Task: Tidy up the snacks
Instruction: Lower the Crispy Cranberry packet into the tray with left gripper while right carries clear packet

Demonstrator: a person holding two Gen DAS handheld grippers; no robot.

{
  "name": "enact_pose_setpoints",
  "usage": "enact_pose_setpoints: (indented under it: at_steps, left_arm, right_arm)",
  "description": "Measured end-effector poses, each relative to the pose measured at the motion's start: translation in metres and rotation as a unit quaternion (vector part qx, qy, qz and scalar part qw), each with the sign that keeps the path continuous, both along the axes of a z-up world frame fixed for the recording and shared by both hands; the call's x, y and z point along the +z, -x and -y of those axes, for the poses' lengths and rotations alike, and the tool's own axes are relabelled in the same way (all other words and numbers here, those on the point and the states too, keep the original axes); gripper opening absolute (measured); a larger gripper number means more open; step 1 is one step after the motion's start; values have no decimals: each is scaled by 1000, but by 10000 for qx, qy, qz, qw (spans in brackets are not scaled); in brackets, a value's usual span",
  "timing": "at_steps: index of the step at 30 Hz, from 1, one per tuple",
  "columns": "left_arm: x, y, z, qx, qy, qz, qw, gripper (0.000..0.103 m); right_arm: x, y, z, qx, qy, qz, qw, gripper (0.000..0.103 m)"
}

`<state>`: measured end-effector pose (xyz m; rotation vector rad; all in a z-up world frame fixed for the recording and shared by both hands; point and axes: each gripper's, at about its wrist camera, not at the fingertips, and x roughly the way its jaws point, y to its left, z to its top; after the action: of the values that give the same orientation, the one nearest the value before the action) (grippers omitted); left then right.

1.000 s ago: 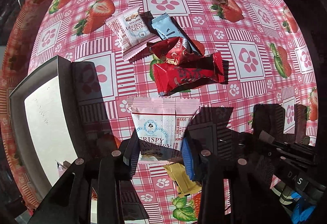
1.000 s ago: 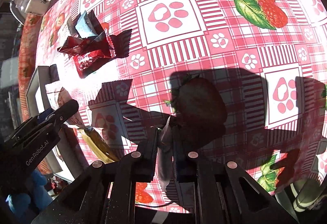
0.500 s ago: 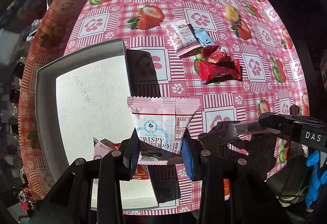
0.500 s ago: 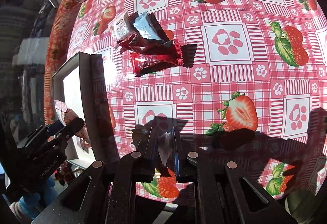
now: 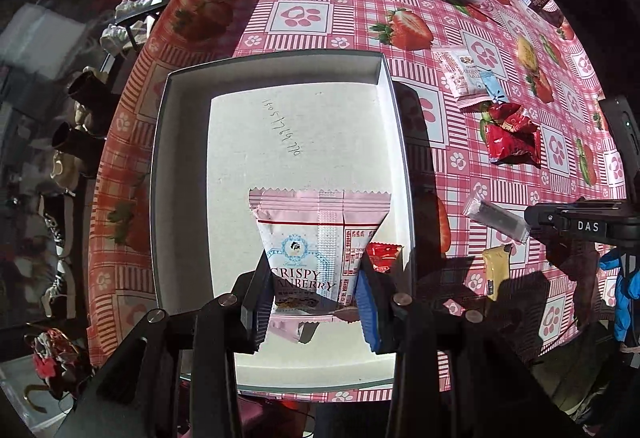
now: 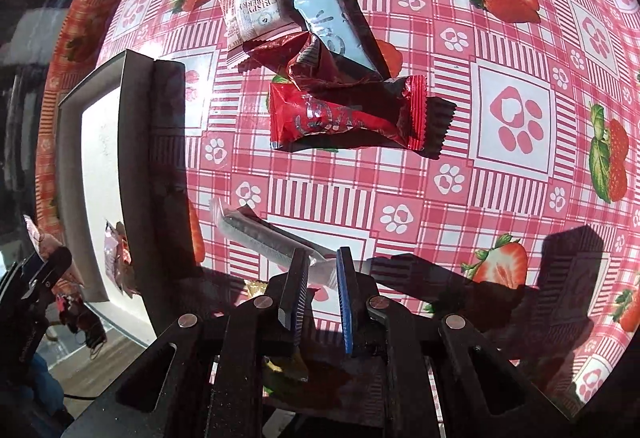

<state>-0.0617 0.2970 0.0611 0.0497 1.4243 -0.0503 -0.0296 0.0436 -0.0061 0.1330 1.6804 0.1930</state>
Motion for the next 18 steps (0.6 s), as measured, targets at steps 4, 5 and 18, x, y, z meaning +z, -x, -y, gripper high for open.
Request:
enact_pose_setpoints:
  at_steps: [4, 5, 18]
  left_arm:
    - [-4, 5, -12, 98, -47, -88, 9999, 41]
    - [-5, 5, -14, 112, -63, -112, 9999, 41]
    - [-16, 6, -27, 288, -107, -242, 9992, 41]
  right_arm:
    - [-8, 1, -37, 1075, 176, 89, 9940, 21]
    - [-11, 1, -44, 1249, 238, 105, 9918, 32]
    - [-26, -5, -70, 1530, 705, 213, 9855, 16]
